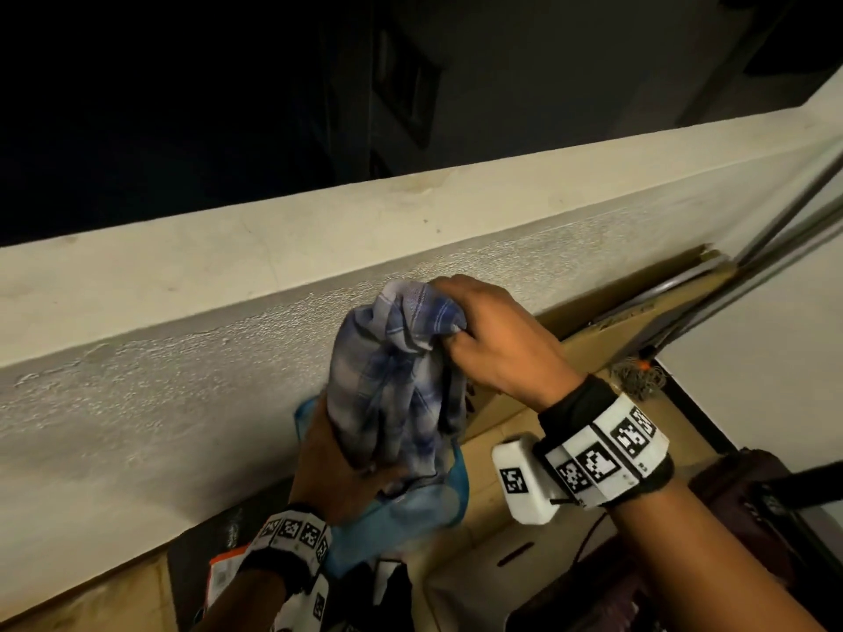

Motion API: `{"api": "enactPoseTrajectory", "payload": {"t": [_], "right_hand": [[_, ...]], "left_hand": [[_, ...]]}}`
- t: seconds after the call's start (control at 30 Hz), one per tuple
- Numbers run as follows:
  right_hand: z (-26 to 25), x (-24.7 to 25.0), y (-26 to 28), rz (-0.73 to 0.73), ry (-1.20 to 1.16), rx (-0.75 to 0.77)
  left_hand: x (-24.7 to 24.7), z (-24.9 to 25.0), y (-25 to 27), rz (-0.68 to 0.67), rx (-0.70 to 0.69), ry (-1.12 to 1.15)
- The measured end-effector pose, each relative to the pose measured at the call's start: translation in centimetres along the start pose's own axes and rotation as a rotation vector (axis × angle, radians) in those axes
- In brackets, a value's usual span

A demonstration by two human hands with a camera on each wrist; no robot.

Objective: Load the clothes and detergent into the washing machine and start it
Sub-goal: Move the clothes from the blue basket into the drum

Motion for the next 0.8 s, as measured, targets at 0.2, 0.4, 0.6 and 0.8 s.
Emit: {"api": "enactPoseTrajectory", "payload": {"t": [0.2, 0.4, 0.6, 0.8], "right_hand": [[-4.4, 3.6, 1.2, 0.095, -0.255, 0.088], [-6.4, 4.9, 3.8, 0.069, -0.421, 0.130], [-1.1, 8.6, 10.3, 0.272, -0.317, 0.013], [5.0, 5.3, 15.6, 0.331, 0.022, -0.251]], "left_hand": [[-0.9, 1.0, 0.6, -0.163, 0.224, -0.177], [-1.6, 4.7, -0.7, -0.144, 0.282, -0.379], [0.6, 8.2, -2.9, -0.093, 0.113, -0.170], [3.2, 17.9, -2.4, 0.010, -0.213, 0.471]]}}
Point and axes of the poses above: each hand's wrist, its own y-axis away from the middle knuckle, its own x-axis out of the back of the hand, z = x × y, the point moved 3 cm from there along -y, towards the middle knuckle, and after that the axes turned 3 degrees about -z, right-handed, at the moved point
